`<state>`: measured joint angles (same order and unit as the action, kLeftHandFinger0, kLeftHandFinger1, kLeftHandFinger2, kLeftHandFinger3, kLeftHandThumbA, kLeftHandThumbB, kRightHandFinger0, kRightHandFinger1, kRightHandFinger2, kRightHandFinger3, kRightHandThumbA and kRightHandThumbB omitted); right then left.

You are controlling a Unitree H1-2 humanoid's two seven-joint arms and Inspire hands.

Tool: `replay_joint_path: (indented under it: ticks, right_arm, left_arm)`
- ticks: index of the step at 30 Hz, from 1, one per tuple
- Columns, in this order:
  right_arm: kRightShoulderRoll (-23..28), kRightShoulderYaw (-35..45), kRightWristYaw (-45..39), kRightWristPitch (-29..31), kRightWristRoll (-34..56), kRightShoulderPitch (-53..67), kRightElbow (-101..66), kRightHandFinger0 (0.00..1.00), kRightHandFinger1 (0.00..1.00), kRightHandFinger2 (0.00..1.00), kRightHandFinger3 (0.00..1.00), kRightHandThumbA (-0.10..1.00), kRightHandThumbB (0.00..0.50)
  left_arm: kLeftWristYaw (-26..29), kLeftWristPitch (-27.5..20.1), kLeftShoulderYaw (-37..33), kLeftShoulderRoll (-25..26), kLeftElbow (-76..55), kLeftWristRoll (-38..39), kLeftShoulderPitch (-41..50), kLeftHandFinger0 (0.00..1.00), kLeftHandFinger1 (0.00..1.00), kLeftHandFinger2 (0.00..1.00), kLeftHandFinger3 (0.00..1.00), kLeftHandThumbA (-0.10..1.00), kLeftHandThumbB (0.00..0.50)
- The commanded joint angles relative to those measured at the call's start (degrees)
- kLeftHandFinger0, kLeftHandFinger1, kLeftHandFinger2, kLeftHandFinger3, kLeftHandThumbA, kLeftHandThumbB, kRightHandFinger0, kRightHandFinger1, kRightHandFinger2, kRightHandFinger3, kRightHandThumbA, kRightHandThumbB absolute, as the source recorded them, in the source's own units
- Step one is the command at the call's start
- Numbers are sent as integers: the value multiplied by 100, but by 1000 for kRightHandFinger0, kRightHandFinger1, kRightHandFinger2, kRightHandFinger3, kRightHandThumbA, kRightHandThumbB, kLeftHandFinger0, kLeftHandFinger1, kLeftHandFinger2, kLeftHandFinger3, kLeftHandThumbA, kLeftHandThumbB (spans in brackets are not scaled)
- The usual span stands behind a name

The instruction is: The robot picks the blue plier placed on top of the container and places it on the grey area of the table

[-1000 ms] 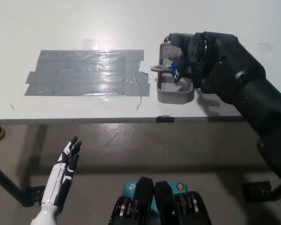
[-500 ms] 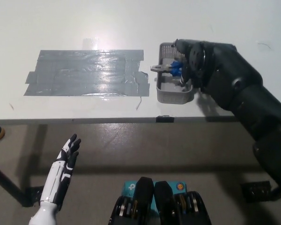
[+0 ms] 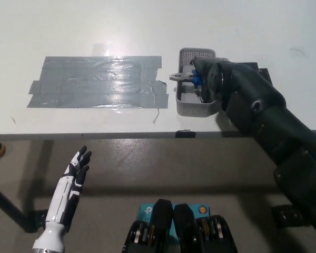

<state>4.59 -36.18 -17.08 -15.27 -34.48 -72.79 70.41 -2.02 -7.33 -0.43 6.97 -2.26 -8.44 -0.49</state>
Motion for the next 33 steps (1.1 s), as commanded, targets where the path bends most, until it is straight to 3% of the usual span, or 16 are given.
replay_joint_path:
  ticks: [1,3,4,5,7,8,10,13,15,21,23,24,28,29,31,33]
  right_arm:
    - [-37,-1,102,228,-60,-127,138,1000,1000,1000,1000,1000,358]
    - [-17,22,170,338,-33,-130,349,1000,1000,1000,1000,898,277]
    - [-19,91,199,290,30,-119,448,1000,1000,1000,1000,607,229]
    - [0,146,283,292,71,-92,527,831,999,1000,1000,281,217]
    - [38,15,422,328,-95,-30,593,457,619,749,1000,-73,197]
    - [84,-47,594,296,-174,60,622,113,255,457,1000,-99,190]
    - [183,-109,1054,451,-248,247,646,0,7,207,1000,-100,201]
    - [323,-97,1676,754,-266,454,659,97,159,317,967,-100,203]
    - [402,-83,1941,930,-274,524,639,167,232,409,731,-100,232]
    - [488,-19,2205,1228,-234,479,627,0,13,223,530,-100,225]
    - [491,-20,2253,1289,-239,442,630,43,56,264,534,-100,217]
    - [508,-27,2314,1406,-252,431,590,193,198,394,533,-100,213]
    - [535,14,2708,1676,-279,364,456,0,27,250,374,-100,198]
    - [539,21,2727,1694,-284,336,431,1,51,331,414,-100,173]
    - [540,64,2831,1702,-290,234,290,165,404,866,618,-100,187]
    - [530,74,2950,1752,-316,194,247,203,516,882,606,-100,206]
  left_arm:
    - [-58,-16,-42,50,-218,32,-69,1000,1000,1000,1000,1000,19]
    - [-59,-28,-35,45,-224,62,-91,1000,1000,1000,1000,1000,15]
    - [-66,-30,-31,51,-238,78,-84,1000,1000,1000,1000,999,17]
    - [-76,-20,-21,53,-248,115,-93,1000,1000,1000,1000,993,12]
    - [-88,-25,-18,70,-230,133,-109,1000,1000,1000,1000,991,13]
    - [-89,-15,-19,79,-239,121,-116,1000,1000,1000,1000,989,13]
    - [-90,-35,-28,84,-242,119,-125,1000,1000,1000,1000,984,15]
    - [-115,-5,-32,114,-261,127,-164,1000,1000,1000,1000,998,20]
    - [-121,-22,-28,115,-265,169,-161,1000,1000,1000,1000,991,12]
    - [-92,-10,-39,76,-249,174,-178,1000,1000,1000,1000,961,0]
    - [-107,-3,-44,83,-241,194,-173,1000,1000,1000,1000,960,0]
    - [-112,-30,-47,93,-235,196,-167,1000,1000,1000,1000,962,0]
    - [-128,10,-49,94,-242,207,-188,1000,1000,1000,1000,969,0]
    - [-130,5,-51,88,-235,203,-193,1000,1000,1000,1000,976,0]
    - [-127,-1,-45,84,-221,196,-201,1000,1000,1000,1000,985,0]
    - [-119,-23,-30,87,-219,189,-198,1000,1000,1000,1000,989,0]
